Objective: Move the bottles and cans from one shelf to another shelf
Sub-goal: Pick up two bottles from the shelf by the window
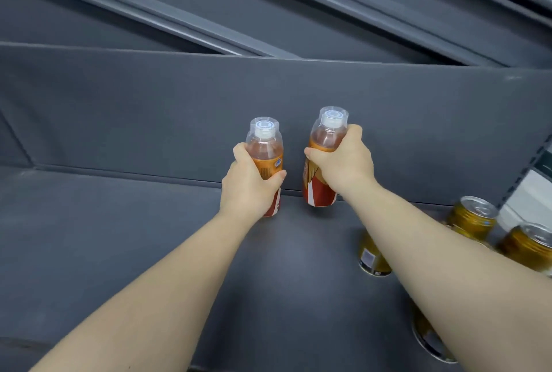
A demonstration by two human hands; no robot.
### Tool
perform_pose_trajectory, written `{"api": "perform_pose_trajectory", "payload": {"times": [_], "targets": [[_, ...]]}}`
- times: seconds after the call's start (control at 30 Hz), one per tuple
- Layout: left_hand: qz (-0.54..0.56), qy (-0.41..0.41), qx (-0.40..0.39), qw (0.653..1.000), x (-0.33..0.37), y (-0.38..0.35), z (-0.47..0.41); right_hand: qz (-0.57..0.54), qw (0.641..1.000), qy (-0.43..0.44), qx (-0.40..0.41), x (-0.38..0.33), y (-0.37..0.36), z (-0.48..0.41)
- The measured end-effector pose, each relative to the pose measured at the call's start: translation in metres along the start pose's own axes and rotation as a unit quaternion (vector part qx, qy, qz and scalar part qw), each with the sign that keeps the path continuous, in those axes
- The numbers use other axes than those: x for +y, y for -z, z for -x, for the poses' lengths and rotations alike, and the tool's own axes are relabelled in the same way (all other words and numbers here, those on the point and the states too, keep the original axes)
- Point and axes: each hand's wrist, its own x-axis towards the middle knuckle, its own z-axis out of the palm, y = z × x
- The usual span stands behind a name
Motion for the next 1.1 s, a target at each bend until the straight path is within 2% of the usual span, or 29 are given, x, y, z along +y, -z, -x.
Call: {"api": "perform_pose_trajectory", "payload": {"times": [0.37,0.63,0.87,1.1], "targets": [[-0.025,0.077,0.074,0.994,-0.105,0.137,0.03,-0.02,0.99,0.038,-0.135,-0.079,-0.117,0.086],[-0.042,0.139,0.147,0.978,-0.194,0.26,0.068,-0.05,0.969,0.088,-0.227,-0.156,-0.218,0.175],[-0.066,0.195,0.223,0.953,-0.259,0.36,0.12,-0.083,0.935,0.139,-0.315,-0.223,-0.294,0.262],[-0.085,0.26,0.304,0.913,-0.31,0.442,0.171,-0.105,0.879,0.205,-0.418,-0.285,-0.351,0.345]]}}
